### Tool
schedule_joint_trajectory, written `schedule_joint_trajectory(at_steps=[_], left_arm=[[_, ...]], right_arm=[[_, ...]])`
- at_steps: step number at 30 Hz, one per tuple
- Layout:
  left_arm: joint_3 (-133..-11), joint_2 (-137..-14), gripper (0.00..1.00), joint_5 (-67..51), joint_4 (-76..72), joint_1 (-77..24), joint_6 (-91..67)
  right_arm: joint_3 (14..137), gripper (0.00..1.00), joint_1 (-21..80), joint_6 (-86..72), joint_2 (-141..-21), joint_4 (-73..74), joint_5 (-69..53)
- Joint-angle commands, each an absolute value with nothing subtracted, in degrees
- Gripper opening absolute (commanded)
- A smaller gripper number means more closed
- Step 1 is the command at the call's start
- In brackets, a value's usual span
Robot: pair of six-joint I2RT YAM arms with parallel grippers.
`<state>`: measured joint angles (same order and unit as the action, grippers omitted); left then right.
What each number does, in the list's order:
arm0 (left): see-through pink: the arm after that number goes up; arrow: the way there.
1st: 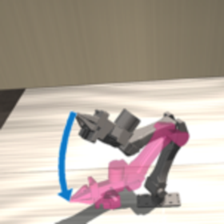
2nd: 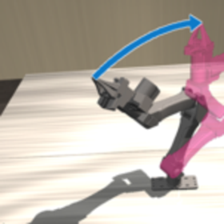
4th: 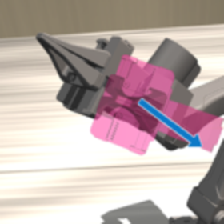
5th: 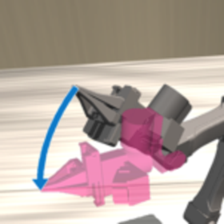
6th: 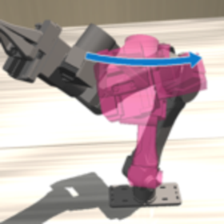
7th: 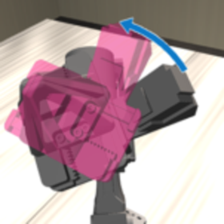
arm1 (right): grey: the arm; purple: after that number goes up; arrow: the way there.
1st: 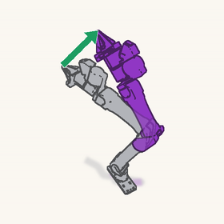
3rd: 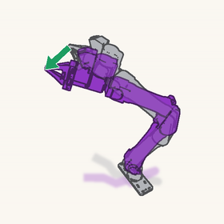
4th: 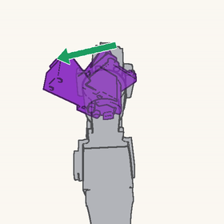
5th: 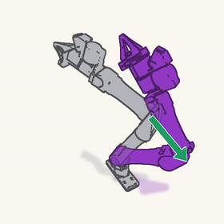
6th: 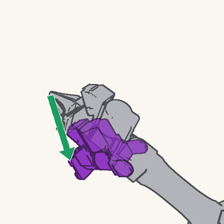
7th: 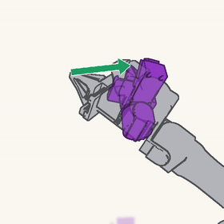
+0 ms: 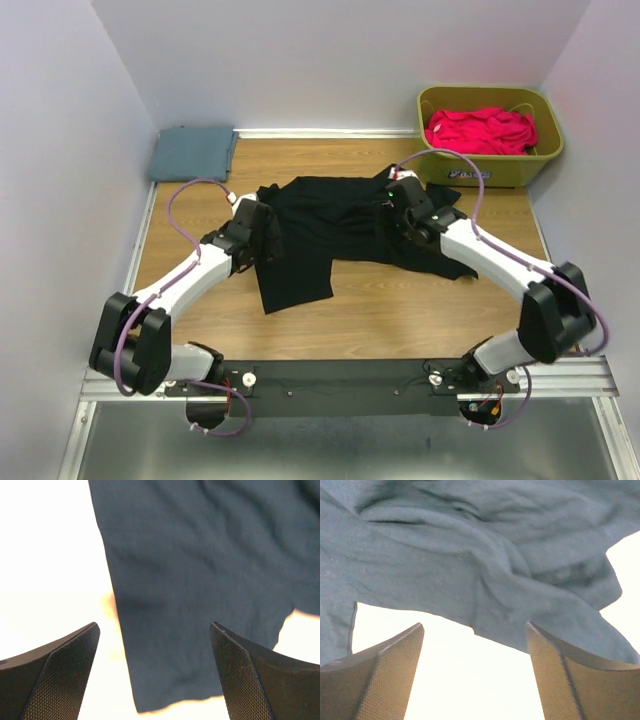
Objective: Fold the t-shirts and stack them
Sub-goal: Flatten the tshirt out
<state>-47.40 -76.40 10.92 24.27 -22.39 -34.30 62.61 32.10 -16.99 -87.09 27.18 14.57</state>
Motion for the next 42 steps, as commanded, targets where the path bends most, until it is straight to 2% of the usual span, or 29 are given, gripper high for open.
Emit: schedule_joint_trajectory(at_steps=[1,2,4,11,15,18,32,36,42], left_arm=[[-43.95,-73.66,0.97,13.53,31.02,-25.04,-40.33],[-43.16,-73.57,0.96,13.62,31.72,-25.66,-41.30],[-42.63,-73.74,0.92,13.71,32.34,-26.28,-42.10],[-41.31,-77.25,0.73,12.84,32.87,-28.91,-43.86],[-40.69,-78.48,0.70,12.48,32.96,-30.50,-45.00],[-40.17,-79.45,0.64,12.39,32.96,-31.55,-45.88],[-41.22,-84.37,0.58,12.30,35.06,-36.21,-48.51],[-42.10,-86.13,0.50,12.30,36.39,-38.23,-49.13],[-42.71,-86.84,0.21,12.74,37.26,-38.76,-50.01]], right_arm=[[58.98,0.91,31.29,-21.97,-81.31,30.32,19.23],[58.19,0.96,31.03,-22.41,-80.34,30.58,19.86],[57.75,0.98,30.94,-22.33,-78.14,31.02,21.62],[56.16,0.98,30.24,-22.85,-74.80,31.82,23.38],[54.49,0.98,30.06,-23.20,-73.39,31.90,23.55],[53.62,0.98,29.97,-22.94,-72.60,31.90,23.47],[52.12,1.00,29.18,-23.12,-70.67,31.99,24.43],[52.21,1.00,29.09,-23.29,-70.14,31.99,24.43],[51.15,1.00,28.83,-23.64,-69.96,31.99,24.35]])
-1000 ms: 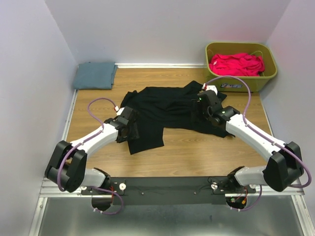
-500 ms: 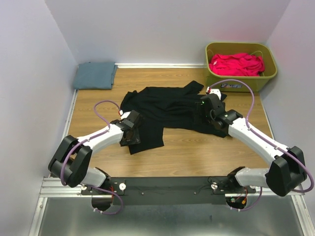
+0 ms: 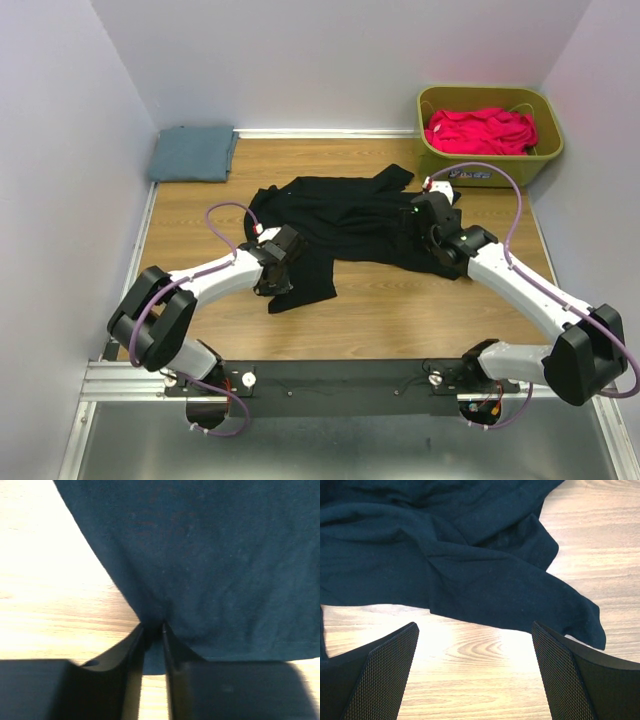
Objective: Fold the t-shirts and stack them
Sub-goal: Flatten the tshirt out
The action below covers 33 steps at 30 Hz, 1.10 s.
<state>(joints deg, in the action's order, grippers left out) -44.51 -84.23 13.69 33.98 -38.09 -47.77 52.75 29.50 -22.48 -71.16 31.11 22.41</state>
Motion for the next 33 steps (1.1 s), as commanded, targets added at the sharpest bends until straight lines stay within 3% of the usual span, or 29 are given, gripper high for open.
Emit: schedule_joint_trajectory(at_steps=[1,2,3,10,14,22,33], left_arm=[[-42.71,-86.66,0.09,12.83,37.27,-38.76,-50.01],[-42.80,-86.40,0.01,13.35,37.44,-38.85,-50.18],[-43.50,-85.53,0.00,14.14,38.66,-38.76,-50.62],[-51.41,-78.23,0.00,22.06,45.26,-35.96,-48.00],[-54.75,-73.05,0.00,23.38,45.27,-30.33,-42.55],[-55.90,-65.13,0.00,19.78,43.07,-23.30,-32.26],[-55.02,-60.03,0.00,14.07,39.64,-21.18,-28.48]], right_arm=[[50.98,1.00,28.83,-23.73,-69.96,31.99,24.35],[50.54,1.00,28.65,-23.82,-70.05,31.99,24.26],[50.36,1.00,28.57,-24.08,-70.14,31.99,24.34],[48.08,1.00,23.83,-27.15,-70.40,33.57,23.48],[46.67,0.99,15.41,-30.40,-71.71,34.63,18.82],[40.53,0.93,7.66,-38.84,-71.11,35.42,12.31],[34.90,0.91,2.82,-52.55,-64.96,34.54,8.09]])
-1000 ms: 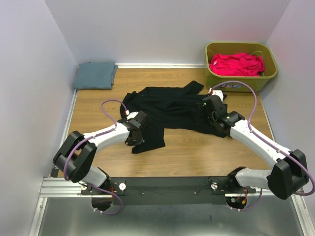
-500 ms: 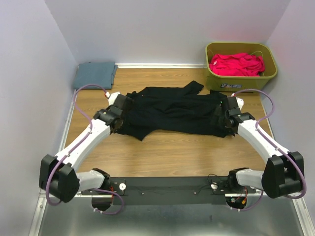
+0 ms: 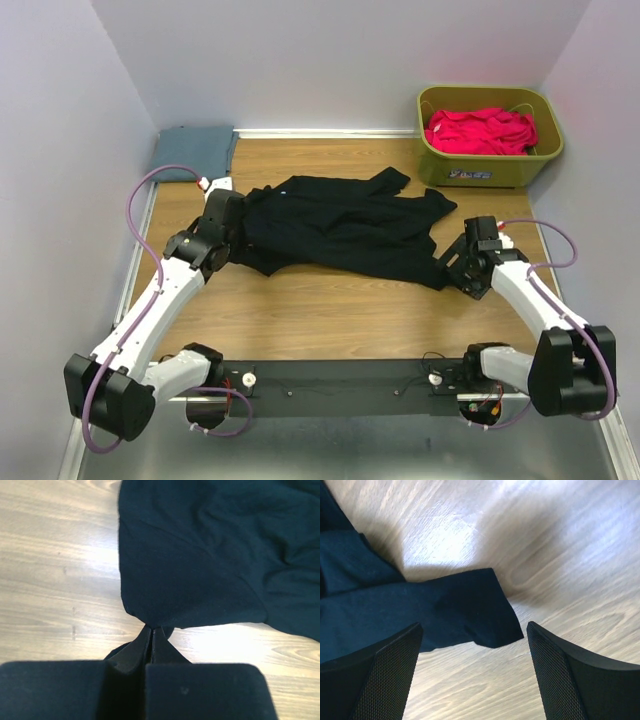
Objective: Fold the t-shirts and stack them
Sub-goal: Flatten the tshirt out
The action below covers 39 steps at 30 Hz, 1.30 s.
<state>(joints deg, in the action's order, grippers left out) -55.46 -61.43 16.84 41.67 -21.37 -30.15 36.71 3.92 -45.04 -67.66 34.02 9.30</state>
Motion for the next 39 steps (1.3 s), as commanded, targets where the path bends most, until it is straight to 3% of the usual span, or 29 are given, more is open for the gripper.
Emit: schedule_joint_trajectory(at_steps=[1,26,39], left_arm=[[-54.85,-59.94,0.00,13.89,39.46,-21.09,-28.39],[-54.23,-59.15,0.00,10.81,36.91,-21.09,-27.77],[-53.88,-58.71,0.00,10.90,37.35,-21.18,-27.60]], right_arm=[[33.76,0.91,2.81,-53.69,-64.43,34.63,8.00],[26.72,0.74,2.73,-75.14,-55.63,34.98,15.99],[26.37,0.58,2.81,-80.33,-55.63,34.01,18.72]])
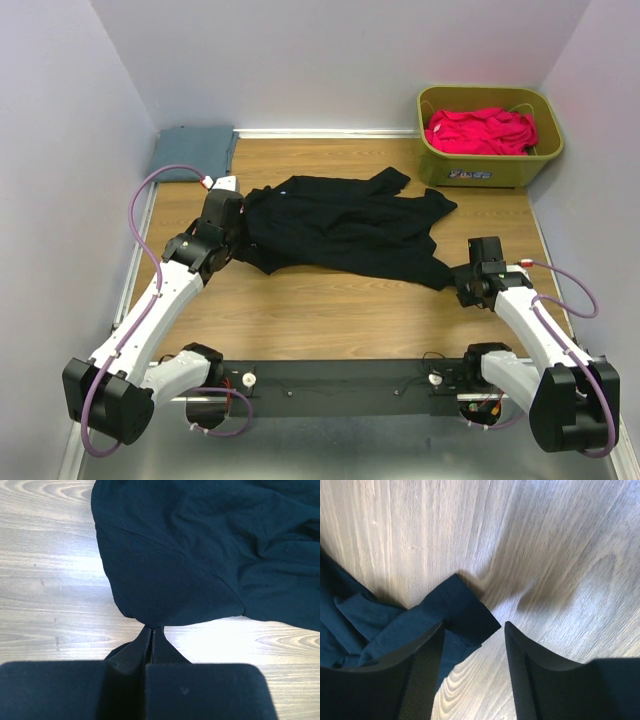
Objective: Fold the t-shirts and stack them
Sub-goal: Flatten the tshirt out
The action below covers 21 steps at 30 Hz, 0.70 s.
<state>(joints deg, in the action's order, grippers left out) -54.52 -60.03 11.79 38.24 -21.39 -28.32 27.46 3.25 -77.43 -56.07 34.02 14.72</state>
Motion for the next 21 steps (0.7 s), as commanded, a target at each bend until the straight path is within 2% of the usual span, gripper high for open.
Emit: schedule_joint_trajectory(at_steps=[1,4,6,19,21], left_arm=[[-53.88,-58.54,0.00,10.90,37.35,-21.18,-27.68],[-53.96,-58.54,0.00,11.07,37.53,-21.09,-27.69],[-54.14,-58.54,0.00,11.16,37.88,-21.18,-27.86],[-54.84,-58.45,0.00,12.66,38.50,-20.92,-27.95],[-54.76,-58.36,0.00,12.83,38.50,-20.83,-27.86]], right_arm=[[26.37,0.56,2.81,-80.42,-55.81,33.75,18.89],[26.54,0.52,2.73,-80.42,-55.81,33.66,19.60],[26.98,0.44,2.81,-79.72,-55.55,33.66,20.65],[29.88,0.28,2.81,-75.15,-57.13,33.58,25.75],[31.54,0.19,2.81,-73.31,-58.70,33.66,27.33]])
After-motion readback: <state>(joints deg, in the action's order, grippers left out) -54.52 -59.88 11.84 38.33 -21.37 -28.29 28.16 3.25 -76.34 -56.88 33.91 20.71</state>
